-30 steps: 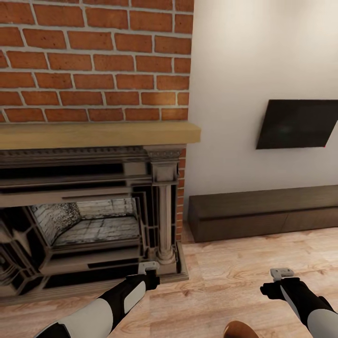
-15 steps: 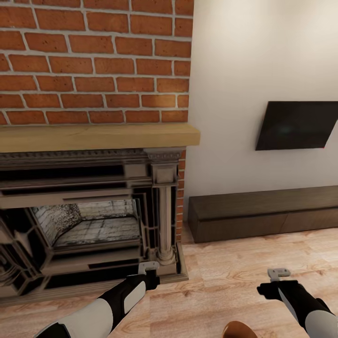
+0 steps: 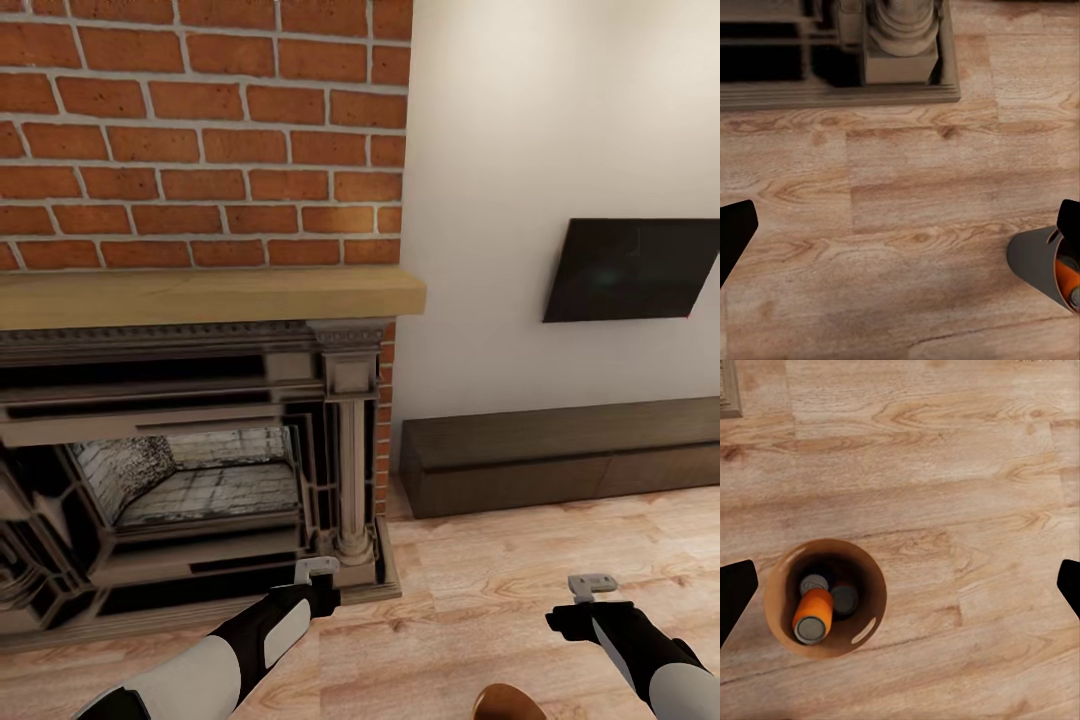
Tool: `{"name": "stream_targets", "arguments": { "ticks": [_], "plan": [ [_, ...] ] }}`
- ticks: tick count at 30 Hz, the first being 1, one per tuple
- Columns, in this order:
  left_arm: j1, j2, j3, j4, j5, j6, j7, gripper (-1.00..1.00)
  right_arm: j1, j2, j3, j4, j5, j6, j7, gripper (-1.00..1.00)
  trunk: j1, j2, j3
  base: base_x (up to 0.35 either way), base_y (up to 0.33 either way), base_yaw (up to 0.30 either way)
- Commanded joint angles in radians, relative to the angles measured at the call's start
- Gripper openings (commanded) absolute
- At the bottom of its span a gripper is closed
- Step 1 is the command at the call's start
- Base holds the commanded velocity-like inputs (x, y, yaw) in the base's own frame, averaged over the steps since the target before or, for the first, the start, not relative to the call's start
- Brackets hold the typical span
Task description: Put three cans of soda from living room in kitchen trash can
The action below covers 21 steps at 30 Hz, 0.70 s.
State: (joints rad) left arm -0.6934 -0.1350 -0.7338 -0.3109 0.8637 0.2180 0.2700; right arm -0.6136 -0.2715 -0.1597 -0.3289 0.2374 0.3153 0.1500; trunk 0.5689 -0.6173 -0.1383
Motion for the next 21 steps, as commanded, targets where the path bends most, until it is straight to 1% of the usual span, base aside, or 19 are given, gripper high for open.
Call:
{"name": "stream_targets", "arguments": {
  "ticks": [1, 21],
  "plan": [
    [0.0, 0.0, -0.001, 0.0, 0.0, -0.001, 0.0, 1.0, 0.0, 0.0, 0.001, 0.0, 0.001, 0.0, 0.0, 1.0, -0.004, 0.007, 0.003, 0.0, 0.0, 0.0],
    [0.0, 0.001, -0.004, 0.001, 0.001, -0.003, 0.0, 1.0, 0.0, 0.002, 0.004, 0.004, 0.002, -0.001, 0.0, 1.0, -0.081, 0.147, 0.066, 0.0, 0.0, 0.0]
  ]
}}
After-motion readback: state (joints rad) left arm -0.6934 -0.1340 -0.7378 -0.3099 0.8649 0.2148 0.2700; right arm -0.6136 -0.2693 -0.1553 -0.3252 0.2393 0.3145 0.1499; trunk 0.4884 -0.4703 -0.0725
